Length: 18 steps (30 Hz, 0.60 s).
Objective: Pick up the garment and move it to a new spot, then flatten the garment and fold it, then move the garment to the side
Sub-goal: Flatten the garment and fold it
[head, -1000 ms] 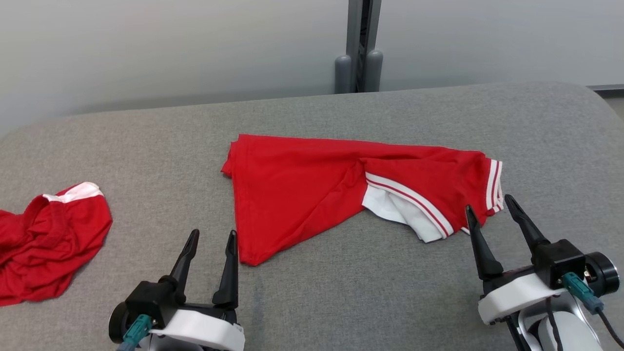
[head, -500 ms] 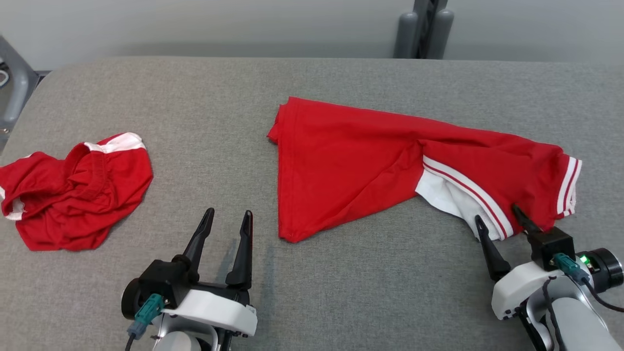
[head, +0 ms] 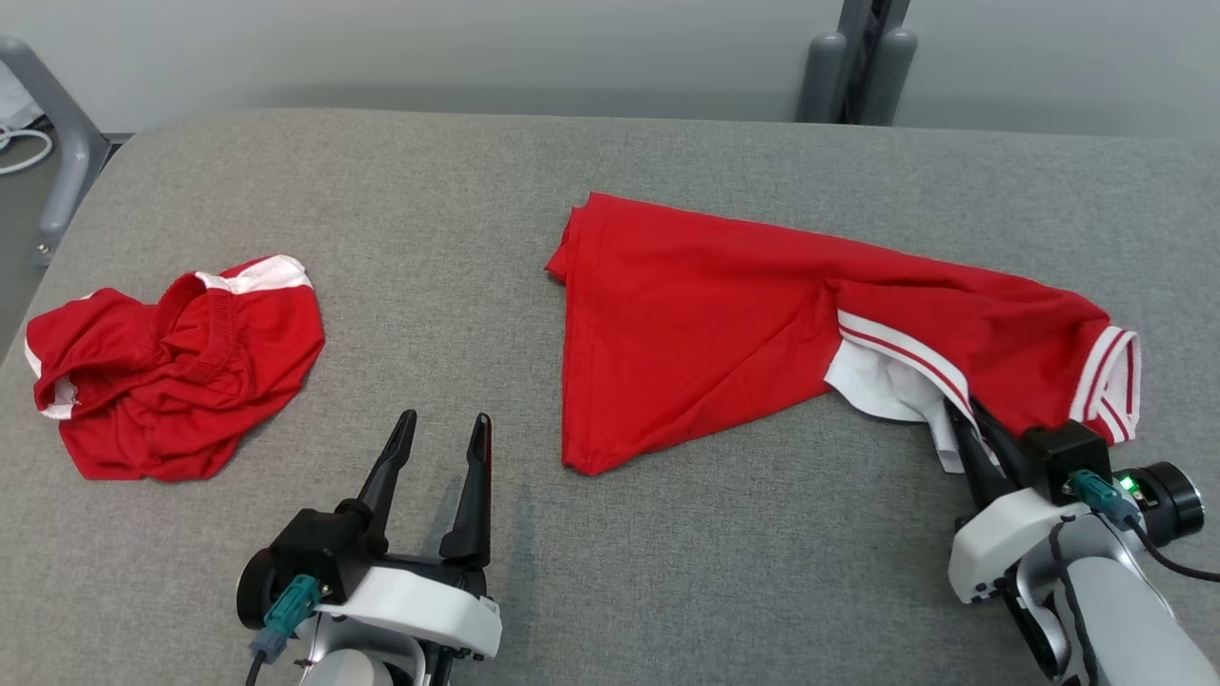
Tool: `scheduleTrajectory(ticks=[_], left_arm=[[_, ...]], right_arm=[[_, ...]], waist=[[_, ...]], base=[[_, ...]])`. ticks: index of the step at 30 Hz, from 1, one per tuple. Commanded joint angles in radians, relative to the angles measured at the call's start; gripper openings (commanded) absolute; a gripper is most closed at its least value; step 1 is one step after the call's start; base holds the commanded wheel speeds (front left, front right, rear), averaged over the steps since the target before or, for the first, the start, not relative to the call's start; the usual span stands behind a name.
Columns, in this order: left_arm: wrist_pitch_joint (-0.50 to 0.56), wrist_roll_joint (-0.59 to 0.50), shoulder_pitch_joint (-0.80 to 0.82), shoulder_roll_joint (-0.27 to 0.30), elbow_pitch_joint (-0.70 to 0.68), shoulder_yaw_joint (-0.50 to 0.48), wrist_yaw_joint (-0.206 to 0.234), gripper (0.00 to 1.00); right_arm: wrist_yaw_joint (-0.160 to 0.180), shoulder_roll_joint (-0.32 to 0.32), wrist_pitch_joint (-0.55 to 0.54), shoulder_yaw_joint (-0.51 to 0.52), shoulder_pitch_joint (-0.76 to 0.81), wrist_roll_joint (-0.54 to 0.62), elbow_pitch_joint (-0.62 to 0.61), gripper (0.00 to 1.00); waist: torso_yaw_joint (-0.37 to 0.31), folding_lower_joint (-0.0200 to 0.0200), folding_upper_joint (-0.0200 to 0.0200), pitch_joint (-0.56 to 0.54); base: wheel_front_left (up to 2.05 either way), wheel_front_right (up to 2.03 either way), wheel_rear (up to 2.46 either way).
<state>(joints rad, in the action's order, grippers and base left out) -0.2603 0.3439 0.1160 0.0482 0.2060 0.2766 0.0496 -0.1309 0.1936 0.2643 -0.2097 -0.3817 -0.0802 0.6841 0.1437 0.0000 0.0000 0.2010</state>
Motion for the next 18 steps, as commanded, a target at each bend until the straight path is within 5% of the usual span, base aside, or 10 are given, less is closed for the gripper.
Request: scheduleTrajectory(ticks=[1, 14, 18], left_arm=[[-0.004, -0.003, 0.000, 0.004, 0.000, -0.005, 0.003, 1.00], [-0.004, -0.001, -0.037, 0.004, 0.005, -0.013, 0.007, 1.00], [-0.004, -0.009, -0.058, 0.004, 0.003, -0.007, 0.008, 1.00]], right_arm=[[0.000, -0.004, 0.001, -0.019, -0.003, -0.013, -0.032, 0.00], [0.000, 0.016, -0.013, -0.332, -0.155, -0.238, -0.327, 0.00], [0.000, 0.047, -0.064, -0.338, -0.271, -0.348, -0.463, 0.00]], waist=[[-0.011, 0.0000, 0.0000, -0.015], [-0.039, 0.0000, 0.0000, -0.110], [-0.039, 0.0000, 0.0000, -0.141]], base=[[0.00, 0.00, 0.00], [0.00, 0.00, 0.00], [0.00, 0.00, 0.00]])
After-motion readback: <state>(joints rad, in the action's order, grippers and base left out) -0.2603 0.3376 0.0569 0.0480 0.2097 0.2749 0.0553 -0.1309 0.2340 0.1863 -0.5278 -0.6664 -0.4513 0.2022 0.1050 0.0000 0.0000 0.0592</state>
